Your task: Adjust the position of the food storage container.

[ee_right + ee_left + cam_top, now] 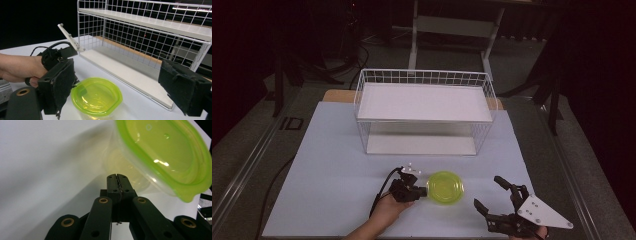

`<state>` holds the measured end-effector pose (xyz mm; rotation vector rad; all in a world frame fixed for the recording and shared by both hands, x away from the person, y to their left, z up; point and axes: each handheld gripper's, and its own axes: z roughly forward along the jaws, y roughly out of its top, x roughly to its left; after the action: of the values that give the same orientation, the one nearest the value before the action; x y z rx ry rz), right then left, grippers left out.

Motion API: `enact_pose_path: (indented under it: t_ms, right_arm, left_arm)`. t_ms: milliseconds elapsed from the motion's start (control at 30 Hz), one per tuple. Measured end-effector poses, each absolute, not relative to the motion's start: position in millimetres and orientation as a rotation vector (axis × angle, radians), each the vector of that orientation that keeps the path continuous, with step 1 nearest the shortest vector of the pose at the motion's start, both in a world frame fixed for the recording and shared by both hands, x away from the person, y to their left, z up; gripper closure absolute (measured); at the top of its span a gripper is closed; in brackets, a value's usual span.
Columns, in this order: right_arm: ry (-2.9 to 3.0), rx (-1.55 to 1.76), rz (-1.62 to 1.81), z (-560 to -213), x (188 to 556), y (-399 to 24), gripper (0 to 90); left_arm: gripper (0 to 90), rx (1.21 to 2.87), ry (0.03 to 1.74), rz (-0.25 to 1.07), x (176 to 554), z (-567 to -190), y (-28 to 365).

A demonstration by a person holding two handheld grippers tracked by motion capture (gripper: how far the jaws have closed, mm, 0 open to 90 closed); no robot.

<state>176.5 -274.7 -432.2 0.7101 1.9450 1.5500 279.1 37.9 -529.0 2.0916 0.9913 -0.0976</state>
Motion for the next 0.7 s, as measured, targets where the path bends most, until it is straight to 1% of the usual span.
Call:
enact_pose_path:
  t_ms: [133, 167, 233, 300, 367, 400, 433, 500, 567, 600, 633, 700]
  right_arm:
    - [1.943, 0.713, 1.550, -432.2, 176.9, -276.3, 13.7]
    - [1.943, 0.714, 1.549, -432.2, 177.1, -276.5, 13.7]
    - [1.946, 0.714, 1.545, -432.4, 177.6, -276.3, 13.7]
    - [1.950, 0.710, 1.544, -432.6, 177.6, -275.5, 13.7]
    - [1.953, 0.711, 1.542, -432.8, 177.7, -274.1, 13.7]
    - [1.955, 0.712, 1.541, -432.9, 177.8, -273.6, 13.7]
    - [1.959, 0.713, 1.538, -433.0, 177.9, -272.9, 13.6]
    - [1.961, 0.712, 1.538, -433.2, 177.9, -272.0, 13.7]
    - [1.968, 0.715, 1.531, -433.2, 177.7, -271.3, 13.7]
    - [1.966, 0.710, 1.529, -433.3, 177.6, -271.2, 13.7]
    - [1.967, 0.710, 1.528, -433.3, 177.4, -271.0, 13.7]
    - [1.971, 0.704, 1.529, -432.8, 177.4, -270.6, 13.7]
  left_arm:
    - [89.8, 2.054, 0.980, -0.063, 276.5, -524.5, 53.3]
    - [88.3, 2.042, 0.965, -0.052, 275.2, -522.1, 58.3]
    - [82.0, 2.025, 0.938, -0.022, 272.3, -516.3, 68.9]
    - [80.2, 2.005, 0.910, 0.000, 269.5, -510.6, 79.6]
    - [69.8, 1.984, 0.889, 0.024, 266.7, -504.7, 89.5]
    - [67.8, 1.984, 0.889, 0.024, 266.7, -504.7, 89.5]
    - [61.0, 1.952, 0.871, 0.045, 263.2, -498.9, 97.9]
    - [45.5, 1.920, 0.849, 0.059, 259.4, -493.1, 104.9]
    - [28.2, 1.904, 0.837, 0.064, 257.3, -490.1, 107.9]
    - [18.0, 1.895, 0.812, 0.081, 253.1, -484.8, 111.7]
    - [10.5, 1.885, 0.800, 0.084, 250.9, -482.3, 113.2]
    - [4.6, 1.855, 0.794, 0.104, 245.9, -477.4, 115.6]
